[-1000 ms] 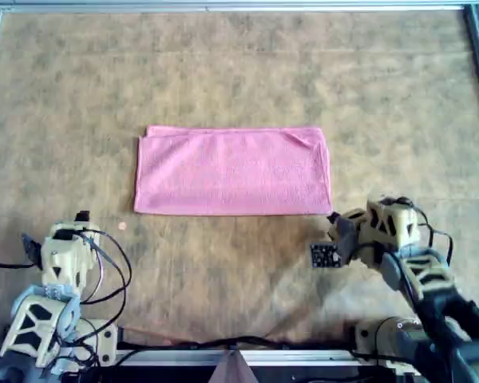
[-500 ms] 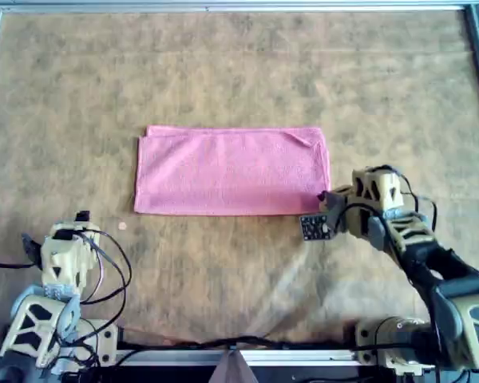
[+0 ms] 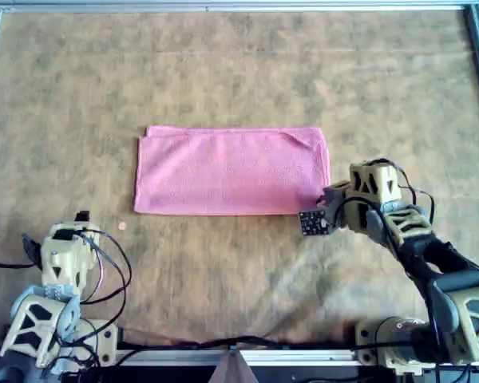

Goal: Fold a cloth

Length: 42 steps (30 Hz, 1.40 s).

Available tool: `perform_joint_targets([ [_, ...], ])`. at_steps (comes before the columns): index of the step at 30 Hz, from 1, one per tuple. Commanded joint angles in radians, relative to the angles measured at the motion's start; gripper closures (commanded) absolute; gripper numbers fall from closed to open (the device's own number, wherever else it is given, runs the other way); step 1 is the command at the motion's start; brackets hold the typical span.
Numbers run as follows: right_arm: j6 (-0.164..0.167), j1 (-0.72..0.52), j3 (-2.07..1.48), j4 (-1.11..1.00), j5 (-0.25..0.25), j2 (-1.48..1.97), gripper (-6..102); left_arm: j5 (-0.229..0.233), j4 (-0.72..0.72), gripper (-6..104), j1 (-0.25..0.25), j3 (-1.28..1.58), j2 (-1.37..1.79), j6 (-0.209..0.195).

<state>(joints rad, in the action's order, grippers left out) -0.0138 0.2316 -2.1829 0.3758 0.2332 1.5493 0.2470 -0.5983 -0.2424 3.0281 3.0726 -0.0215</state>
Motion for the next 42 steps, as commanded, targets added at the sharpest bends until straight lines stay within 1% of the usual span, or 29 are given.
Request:
perform_joint_targets([
  [1, -0.002, 0.005, 0.064, 0.009, 0.012, 0.012, 92, 0.005, -0.002, 17, 0.02, -0.015, 0.014, 0.003],
  [3, -0.002, 0.005, 0.063, 0.009, 0.012, 0.012, 98, 0.005, -0.002, 17, 0.02, -0.015, 0.014, 0.003],
  [4, -0.002, 0.005, 0.063, 0.009, 0.012, 0.012, 99, 0.005, -0.002, 17, 0.02, -0.015, 0.014, 0.003],
  [12, -0.002, 0.015, 0.091, 0.009, 0.012, 0.043, 97, 0.005, -0.002, 17, 0.02, -0.015, 0.014, 0.003],
  [15, -0.002, 0.066, 0.181, 0.011, 0.012, 0.006, 97, -0.005, -0.002, 17, 0.018, -0.015, 0.014, 0.003],
  [17, -0.002, 0.118, 0.244, 0.011, 0.011, -0.02, 97, 0.002, -0.002, 17, 0.018, -0.015, 0.014, 0.003],
  [19, -0.002, 0.175, 0.325, 0.012, -0.003, -0.041, 97, 0.005, -0.002, 17, 0.018, -0.015, 0.014, 0.003],
  [24, -0.003, 0.304, 0.517, 0.012, -0.005, -0.114, 97, 0.005, -0.002, 17, 0.018, -0.015, 0.014, 0.003],
  [26, -0.003, 0.345, 0.612, 0.017, -0.005, -0.163, 97, -0.005, -0.002, 17, 0.015, -0.015, 0.014, 0.003],
  [30, -0.002, 0.43, 0.792, 0.021, -0.005, -0.29, 97, -0.008, -0.002, 17, 0.011, -0.015, 0.014, 0.003],
  [32, 0.012, 0.466, 0.884, 0.023, -0.005, -0.368, 97, -0.009, -0.002, 17, 0.009, -0.015, 0.014, 0.003],
  [42, 0.014, 0.612, 1.338, 0.023, -0.005, -0.678, 97, -0.009, -0.002, 17, 0.008, -0.015, 0.014, 0.003],
])
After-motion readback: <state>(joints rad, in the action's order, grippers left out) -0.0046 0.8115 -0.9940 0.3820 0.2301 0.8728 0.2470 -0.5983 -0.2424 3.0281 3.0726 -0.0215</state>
